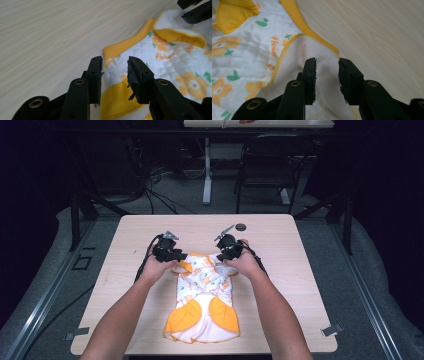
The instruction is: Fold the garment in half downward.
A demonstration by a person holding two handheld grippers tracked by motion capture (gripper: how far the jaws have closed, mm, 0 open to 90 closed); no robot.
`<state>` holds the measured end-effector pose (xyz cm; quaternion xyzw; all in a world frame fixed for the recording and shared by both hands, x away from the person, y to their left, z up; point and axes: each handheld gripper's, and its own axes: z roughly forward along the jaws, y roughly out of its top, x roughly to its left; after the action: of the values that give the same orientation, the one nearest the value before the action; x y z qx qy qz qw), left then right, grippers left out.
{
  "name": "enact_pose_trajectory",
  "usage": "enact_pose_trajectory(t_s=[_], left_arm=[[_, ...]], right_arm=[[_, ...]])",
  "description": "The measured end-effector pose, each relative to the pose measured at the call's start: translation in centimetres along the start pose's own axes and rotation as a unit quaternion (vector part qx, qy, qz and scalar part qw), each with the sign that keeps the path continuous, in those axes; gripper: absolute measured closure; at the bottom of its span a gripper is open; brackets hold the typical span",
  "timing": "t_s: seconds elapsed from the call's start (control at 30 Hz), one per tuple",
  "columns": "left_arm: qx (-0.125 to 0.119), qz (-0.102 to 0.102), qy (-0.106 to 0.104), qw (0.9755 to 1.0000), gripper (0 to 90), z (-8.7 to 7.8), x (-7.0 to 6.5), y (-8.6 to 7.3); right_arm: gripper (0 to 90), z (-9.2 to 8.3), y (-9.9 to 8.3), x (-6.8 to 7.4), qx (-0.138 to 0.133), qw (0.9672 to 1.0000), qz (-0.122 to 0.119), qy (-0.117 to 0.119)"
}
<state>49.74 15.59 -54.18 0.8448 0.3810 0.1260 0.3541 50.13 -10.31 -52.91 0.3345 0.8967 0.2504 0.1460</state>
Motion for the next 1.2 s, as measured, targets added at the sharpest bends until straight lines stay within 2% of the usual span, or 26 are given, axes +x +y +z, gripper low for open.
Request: enact_pose_trajectory(t_s=[0.03, 0.07, 0.17, 0.2, 0.23, 0.33, 0.5, 0.57, 0.6, 0.63, 0.67, 0.77, 0.8, 0.87, 1.03, 1.1, 1.2], left_arm=[[0.0, 0.0, 0.0, 1.0, 62.0, 0.0, 0.0, 0.0], [0.002, -0.004, 0.003, 1.0, 61.0, 0.2, 0.2, -0.1], [0.003, -0.007, 0.011, 0.9999, 57.5, 0.7, 0.3, -0.4], [0.004, -0.005, 0.014, 0.9999, 56.1, 1.1, 0.4, -0.5], [0.004, -0.005, 0.014, 0.9999, 55.5, 1.1, 0.4, -0.5], [0.023, -0.002, 0.026, 0.9994, 52.5, 1.8, 0.1, -0.8], [0.029, 0.007, 0.029, 0.9991, 52.4, 2.3, -0.2, -1.4], [0.018, -0.008, 0.027, 0.9994, 52.3, 2.4, -0.1, -1.7], [0.018, -0.015, 0.026, 0.9994, 52.3, 2.4, -0.1, -1.8], [0.018, -0.015, 0.026, 0.9994, 52.5, 2.4, -0.1, -1.8], [0.018, -0.014, 0.025, 0.9994, 53.2, 2.4, -0.2, -1.9], [0.018, -0.012, 0.021, 0.9995, 57.9, 2.4, -0.4, -1.8], [0.021, -0.007, 0.012, 0.9997, 65.6, 2.4, -0.5, -1.8], [0.02, -0.01, 0.005, 0.9997, 71.4, 2.4, -0.6, -1.8], [0.022, -0.009, -0.006, 0.9997, 76.2, 2.4, -0.5, -1.8], [0.021, -0.011, -0.009, 0.9997, 79.8, 2.4, -0.5, -1.8], [0.024, -0.014, -0.013, 0.9995, 82.7, 2.4, -0.5, -1.7]], right_arm=[[66.1, 0.0, 0.0, 0.0, 0.0, 1.0, 0.0, 0.0], [63.5, 0.7, -0.1, -0.2, -0.003, 0.9999, 0.015, -0.005], [62.5, 1.1, -0.1, -0.4, 0.006, 0.9998, 0.02, -0.006], [60.2, 1.7, -0.2, -0.5, 0.006, 0.9995, 0.032, -0.004], [60.2, 1.7, -0.2, -0.5, 0.006, 0.9995, 0.032, -0.004], [55.9, 2.5, -0.5, -0.4, 0.005, 0.9988, 0.046, -0.013], [57.3, 2.7, -1.0, -0.4, 0.008, 0.9979, 0.063, -0.012], [61.9, 3.0, -1.5, -0.1, -0.016, 0.9958, 0.09, -0.001], [63.3, 2.8, -1.5, -0.3, 0.0, 0.9969, 0.078, 0.003], [63.3, 2.8, -1.5, -0.3, 0.0, 0.9969, 0.078, 0.003], [64.6, 2.8, -1.4, -0.4, 0.004, 0.9959, 0.089, 0.015], [64.9, 2.8, -1.5, -0.6, 0.006, 0.9945, 0.101, 0.025], [66.3, 2.9, -1.5, -0.9, 0.007, 0.9926, 0.115, 0.039], [67.9, 2.8, -1.6, -1.0, 0.01, 0.9927, 0.111, 0.045], [73.4, 2.9, -1.5, -0.7, 0.002, 0.9918, 0.119, 0.045], [76.4, 2.8, -1.5, -0.7, 0.007, 0.9927, 0.112, 0.046], [80.4, 2.9, -1.5, -0.2, -0.004, 0.9938, 0.106, 0.034]])
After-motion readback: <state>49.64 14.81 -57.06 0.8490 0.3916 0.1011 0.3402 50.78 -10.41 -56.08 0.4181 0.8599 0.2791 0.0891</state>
